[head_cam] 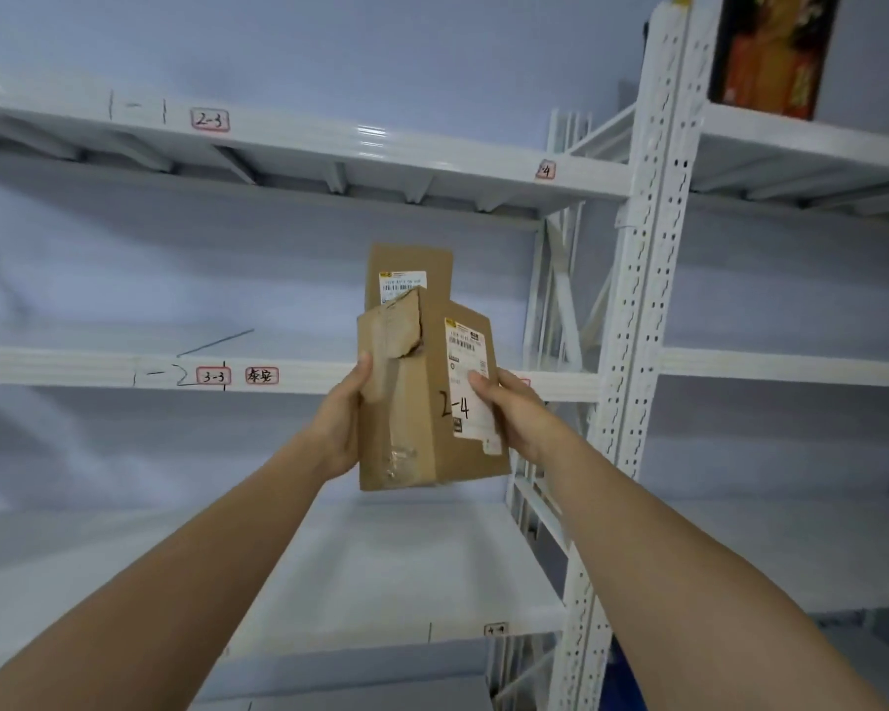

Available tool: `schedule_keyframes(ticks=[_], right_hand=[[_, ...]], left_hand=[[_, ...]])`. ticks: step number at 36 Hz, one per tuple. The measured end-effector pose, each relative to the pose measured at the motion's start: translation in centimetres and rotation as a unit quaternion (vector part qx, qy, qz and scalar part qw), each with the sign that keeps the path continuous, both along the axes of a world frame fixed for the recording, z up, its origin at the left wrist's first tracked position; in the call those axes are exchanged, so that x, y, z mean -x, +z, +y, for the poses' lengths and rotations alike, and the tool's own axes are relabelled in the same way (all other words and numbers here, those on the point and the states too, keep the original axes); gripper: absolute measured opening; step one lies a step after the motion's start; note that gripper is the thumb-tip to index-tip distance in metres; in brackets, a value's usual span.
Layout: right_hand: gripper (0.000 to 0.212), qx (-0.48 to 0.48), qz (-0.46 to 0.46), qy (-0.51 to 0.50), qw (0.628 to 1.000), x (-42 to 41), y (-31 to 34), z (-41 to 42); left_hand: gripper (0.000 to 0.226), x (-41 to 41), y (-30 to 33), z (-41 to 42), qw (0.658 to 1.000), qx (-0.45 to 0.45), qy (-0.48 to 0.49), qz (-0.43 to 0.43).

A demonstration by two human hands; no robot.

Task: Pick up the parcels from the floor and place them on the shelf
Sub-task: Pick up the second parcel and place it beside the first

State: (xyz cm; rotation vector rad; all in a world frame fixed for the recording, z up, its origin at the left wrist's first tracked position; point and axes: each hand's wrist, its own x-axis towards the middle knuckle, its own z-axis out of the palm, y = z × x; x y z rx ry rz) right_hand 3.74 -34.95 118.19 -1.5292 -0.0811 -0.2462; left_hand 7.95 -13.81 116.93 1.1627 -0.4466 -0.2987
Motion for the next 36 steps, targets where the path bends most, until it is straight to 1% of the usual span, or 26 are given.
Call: schedule_keyframes(ticks=[2,3,4,6,8,9,12,13,14,17,23,27,31,33,36], right_hand=[[0.038,0.005,-0.012,-0.003,1.0,0.0,0.8,0.1],[0.032,0.009,-0.016,-0.01,1.0,0.0,1.2,0.3],[0.026,0.012,-0.018,-0.021,1.0,0.0,1.5,0.4],[0.02,0.011,-0.02,-0.041,0.999,0.0,2.0,0.7],[0.021,-0.001,-0.027,-0.035,0.999,-0.1,2.4,1.0],[0.024,-0.005,-0.032,-0.029,0.999,-0.2,2.6,1.1],[0.032,-0.011,-0.051,-0.013,0.999,-0.6,3.0,1.9],[0.033,-0.013,-0.057,-0.011,0.998,-0.8,3.1,2.1],[0.034,-0.015,-0.063,-0.01,0.998,-0.9,3.3,2.4],[0.036,-0.02,-0.078,-0.012,0.997,-1.3,3.7,3.0],[0.043,-0.035,-0.062,-0.028,0.997,-2.3,4.3,4.3],[0.037,-0.026,-0.063,-0.038,0.997,-3.2,4.6,5.9],[0.033,-0.026,-0.072,-0.034,0.996,-4.3,5.3,7.9],[0.032,-0.014,-0.079,-0.035,0.996,-5.1,5.8,9.0],[0.031,0.019,-0.076,-0.046,0.996,-6.5,6.9,10.7]], left_hand=[[0.044,0.4,0.8,0.0,0.999,-0.028,0.009,-0.024],[0.042,0.4,1.3,0.1,0.999,-0.04,0.023,-0.029],[0.042,0.2,1.8,0.3,0.998,-0.046,0.037,-0.031],[0.046,-0.3,2.8,0.9,0.992,-0.066,0.1,-0.029],[0.053,-0.9,3.6,1.3,0.981,-0.078,0.176,-0.02],[0.051,-1.1,3.9,1.4,0.976,-0.067,0.206,-0.018],[0.023,-1.3,4.7,1.4,0.965,-0.023,0.26,-0.017],[0.015,-1.4,4.9,1.4,0.964,-0.015,0.266,-0.019],[0.013,-1.4,5.1,1.4,0.963,-0.008,0.268,-0.02],[0.023,-1.7,5.3,1.7,0.963,0.004,0.267,-0.02],[0.021,-2.1,5.2,2.8,0.961,0.031,0.273,-0.03],[0.017,-2.5,5.3,4.0,0.965,0.039,0.258,-0.034],[0.023,-2.9,5.8,5.5,0.971,0.042,0.232,-0.034],[0.025,-3.2,6.0,6.3,0.971,0.026,0.23,-0.06],[0.031,-4.2,6.5,7.7,0.961,-0.003,0.248,-0.119]])
